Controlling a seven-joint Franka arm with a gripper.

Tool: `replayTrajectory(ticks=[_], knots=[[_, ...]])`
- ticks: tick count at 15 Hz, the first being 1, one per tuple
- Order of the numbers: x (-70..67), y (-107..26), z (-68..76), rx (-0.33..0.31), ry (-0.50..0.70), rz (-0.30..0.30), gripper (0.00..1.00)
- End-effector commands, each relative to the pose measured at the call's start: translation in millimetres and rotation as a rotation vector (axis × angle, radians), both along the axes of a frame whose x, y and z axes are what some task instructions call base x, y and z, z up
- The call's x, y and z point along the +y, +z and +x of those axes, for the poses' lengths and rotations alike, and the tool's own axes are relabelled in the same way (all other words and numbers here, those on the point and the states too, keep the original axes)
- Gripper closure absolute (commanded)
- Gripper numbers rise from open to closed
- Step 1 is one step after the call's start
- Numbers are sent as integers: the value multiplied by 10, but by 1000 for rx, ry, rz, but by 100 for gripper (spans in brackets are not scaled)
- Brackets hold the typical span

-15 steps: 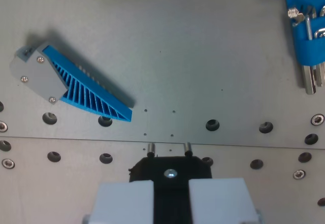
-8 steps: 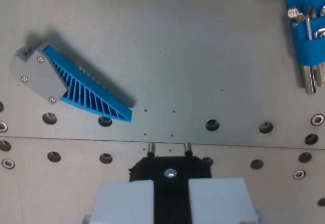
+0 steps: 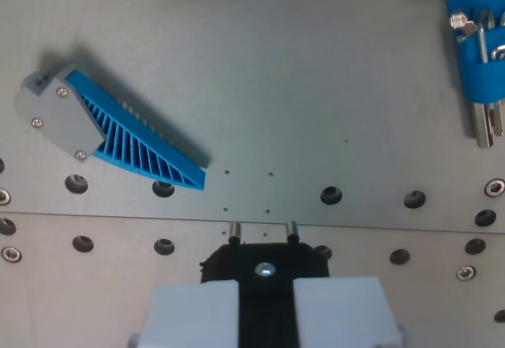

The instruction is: Move above the white socket

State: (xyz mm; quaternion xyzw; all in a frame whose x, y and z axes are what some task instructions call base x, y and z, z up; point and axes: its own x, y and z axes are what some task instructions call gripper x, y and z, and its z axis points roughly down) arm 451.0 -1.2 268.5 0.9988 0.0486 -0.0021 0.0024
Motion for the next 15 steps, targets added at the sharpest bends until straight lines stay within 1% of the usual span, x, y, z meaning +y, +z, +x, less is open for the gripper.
replayTrajectory(ticks=[1,9,15], knots=[[29,-73,64,-19,34,9,100],[95,-253,190,-6,81,22,100],[170,-457,316,4,121,37,100]])
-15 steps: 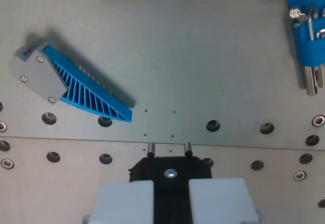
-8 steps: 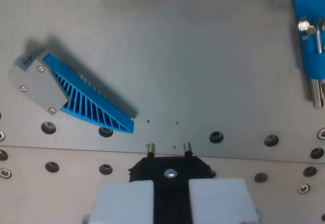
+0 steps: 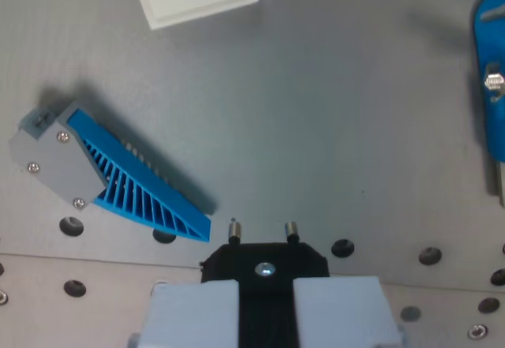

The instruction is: Move above the white socket

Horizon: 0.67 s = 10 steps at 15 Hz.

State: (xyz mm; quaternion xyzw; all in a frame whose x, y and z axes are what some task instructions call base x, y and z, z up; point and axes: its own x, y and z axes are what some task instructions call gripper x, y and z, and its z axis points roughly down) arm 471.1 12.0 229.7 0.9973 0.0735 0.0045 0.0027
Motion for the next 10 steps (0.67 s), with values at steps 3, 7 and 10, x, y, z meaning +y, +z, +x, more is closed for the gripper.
replayTrajectory(ticks=[3,7,10], knots=[[85,-187,183,18,92,44,100],[129,-327,265,15,117,56,100],[170,-445,327,10,134,65,100]])
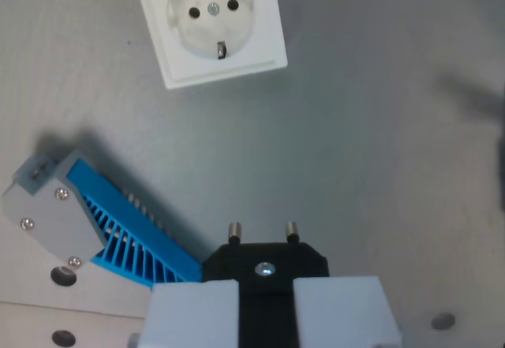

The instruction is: Move above the white socket

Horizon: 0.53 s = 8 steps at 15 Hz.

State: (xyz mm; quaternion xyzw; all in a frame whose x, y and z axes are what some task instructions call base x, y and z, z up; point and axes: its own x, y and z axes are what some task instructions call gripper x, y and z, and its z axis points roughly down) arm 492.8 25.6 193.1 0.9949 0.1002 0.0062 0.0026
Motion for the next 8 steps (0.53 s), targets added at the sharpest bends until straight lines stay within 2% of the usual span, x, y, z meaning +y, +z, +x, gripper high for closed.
replayTrajectory(ticks=[1,8], knots=[[50,-121,131,13,86,67,100],[148,-405,280,10,122,78,100]])
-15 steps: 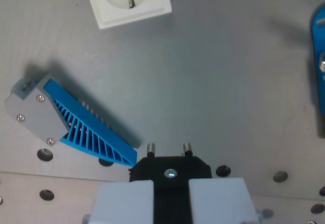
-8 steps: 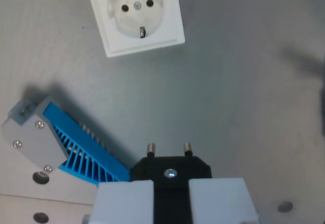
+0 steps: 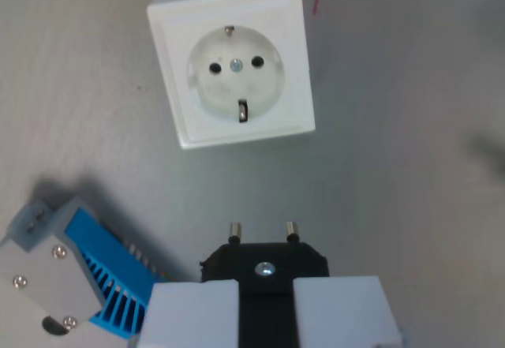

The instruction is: Move above the white socket

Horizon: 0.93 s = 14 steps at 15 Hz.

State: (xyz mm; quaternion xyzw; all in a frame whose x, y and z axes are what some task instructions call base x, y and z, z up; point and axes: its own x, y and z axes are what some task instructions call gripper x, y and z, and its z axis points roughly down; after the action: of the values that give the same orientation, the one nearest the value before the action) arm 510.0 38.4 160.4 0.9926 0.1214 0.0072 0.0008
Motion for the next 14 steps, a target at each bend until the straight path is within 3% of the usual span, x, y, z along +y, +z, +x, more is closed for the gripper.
replayTrajectory(ticks=[1,14], knots=[[30,-114,127,12,82,76,100],[130,-452,308,14,106,81,100]])
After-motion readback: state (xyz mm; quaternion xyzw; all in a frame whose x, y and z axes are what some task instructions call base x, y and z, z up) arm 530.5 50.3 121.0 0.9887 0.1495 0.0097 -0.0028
